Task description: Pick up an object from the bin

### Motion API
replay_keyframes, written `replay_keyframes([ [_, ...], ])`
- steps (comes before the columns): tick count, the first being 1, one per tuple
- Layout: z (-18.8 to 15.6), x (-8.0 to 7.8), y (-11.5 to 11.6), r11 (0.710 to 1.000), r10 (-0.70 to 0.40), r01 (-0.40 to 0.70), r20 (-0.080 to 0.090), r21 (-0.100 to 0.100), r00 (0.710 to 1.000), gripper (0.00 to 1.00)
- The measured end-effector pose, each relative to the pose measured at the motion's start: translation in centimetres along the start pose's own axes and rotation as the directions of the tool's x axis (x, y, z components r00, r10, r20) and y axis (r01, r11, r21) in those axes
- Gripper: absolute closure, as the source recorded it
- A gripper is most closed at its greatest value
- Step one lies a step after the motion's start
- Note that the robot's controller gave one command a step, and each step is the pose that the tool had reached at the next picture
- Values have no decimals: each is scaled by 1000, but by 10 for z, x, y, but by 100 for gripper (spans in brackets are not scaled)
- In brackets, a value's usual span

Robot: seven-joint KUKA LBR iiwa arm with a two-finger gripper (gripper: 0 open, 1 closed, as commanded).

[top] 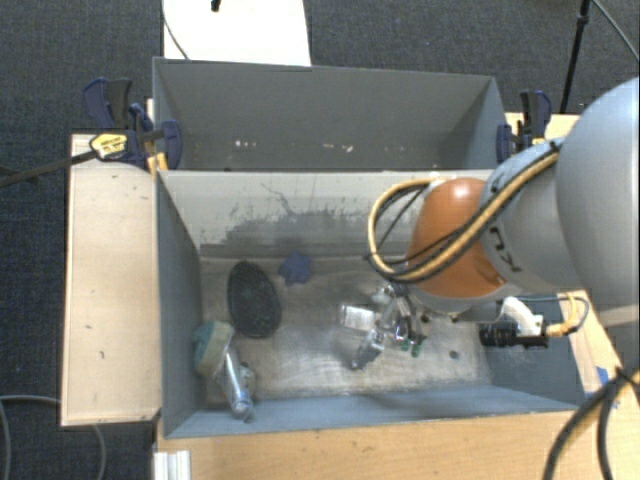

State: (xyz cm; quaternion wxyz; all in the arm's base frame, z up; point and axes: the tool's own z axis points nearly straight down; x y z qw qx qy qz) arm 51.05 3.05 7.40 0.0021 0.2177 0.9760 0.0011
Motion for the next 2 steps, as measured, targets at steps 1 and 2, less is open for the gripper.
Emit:
replay_keyframes([
  [1,-1,-2,0,1000,-2,2,6,-2,1000,100],
  [2,-78,-5,1,1000,-8,8,5,-1,1000,100],
])
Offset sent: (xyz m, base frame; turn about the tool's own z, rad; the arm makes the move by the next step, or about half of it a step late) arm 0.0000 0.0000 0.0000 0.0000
